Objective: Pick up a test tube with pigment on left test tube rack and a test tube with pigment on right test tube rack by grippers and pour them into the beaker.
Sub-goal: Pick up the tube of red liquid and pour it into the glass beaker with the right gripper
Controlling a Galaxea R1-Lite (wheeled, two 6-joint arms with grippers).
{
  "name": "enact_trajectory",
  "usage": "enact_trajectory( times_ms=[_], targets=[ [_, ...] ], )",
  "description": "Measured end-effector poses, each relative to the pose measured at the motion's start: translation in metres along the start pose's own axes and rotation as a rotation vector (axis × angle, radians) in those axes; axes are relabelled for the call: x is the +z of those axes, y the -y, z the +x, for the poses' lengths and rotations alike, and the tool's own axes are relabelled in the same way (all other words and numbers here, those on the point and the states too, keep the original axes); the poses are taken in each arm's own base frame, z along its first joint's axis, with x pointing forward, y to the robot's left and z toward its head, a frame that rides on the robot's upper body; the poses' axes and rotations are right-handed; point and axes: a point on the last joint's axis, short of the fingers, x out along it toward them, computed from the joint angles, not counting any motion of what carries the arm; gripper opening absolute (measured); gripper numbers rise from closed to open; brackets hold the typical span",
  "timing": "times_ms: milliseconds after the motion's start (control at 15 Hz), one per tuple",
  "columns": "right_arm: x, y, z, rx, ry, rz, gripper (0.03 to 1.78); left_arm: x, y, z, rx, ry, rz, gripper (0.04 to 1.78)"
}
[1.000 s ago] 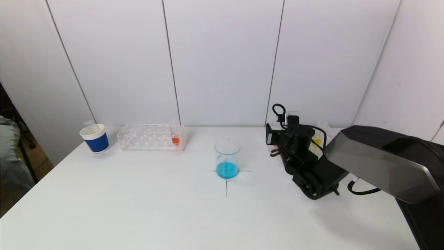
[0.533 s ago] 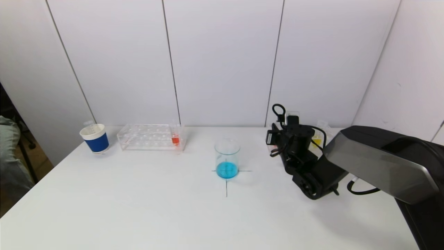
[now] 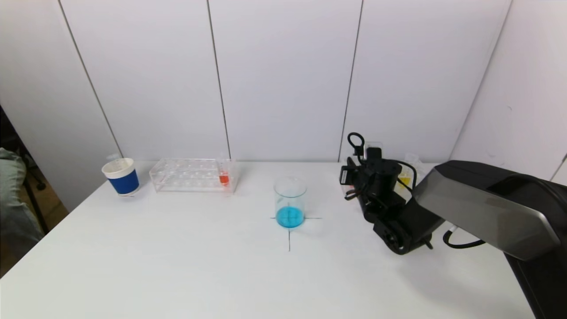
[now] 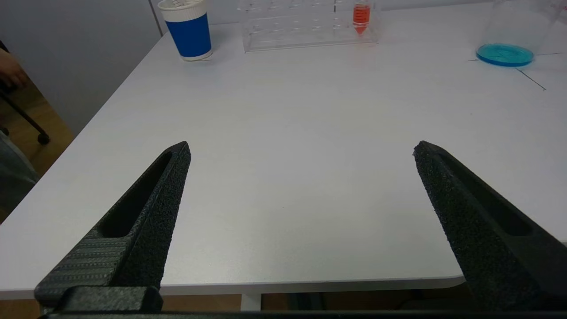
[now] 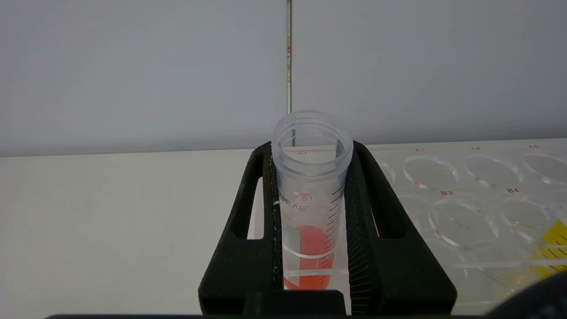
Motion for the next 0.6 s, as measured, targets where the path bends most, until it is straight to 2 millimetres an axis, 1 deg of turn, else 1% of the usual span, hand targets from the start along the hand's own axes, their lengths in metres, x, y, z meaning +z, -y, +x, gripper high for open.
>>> enact_trajectory(
  times_ms=[267, 600],
  targets=[
    [0.002, 0.0, -0.001, 0.003, 0.003, -0.011, 0.46, 0.0, 0.0, 0.0, 0.0, 0.0, 0.0, 1.76],
    [0.016, 0.0, -0.004, 0.01, 0.023, -0.026, 0.46, 0.0, 0.0, 0.0, 0.0, 0.0, 0.0, 1.76]
  ],
)
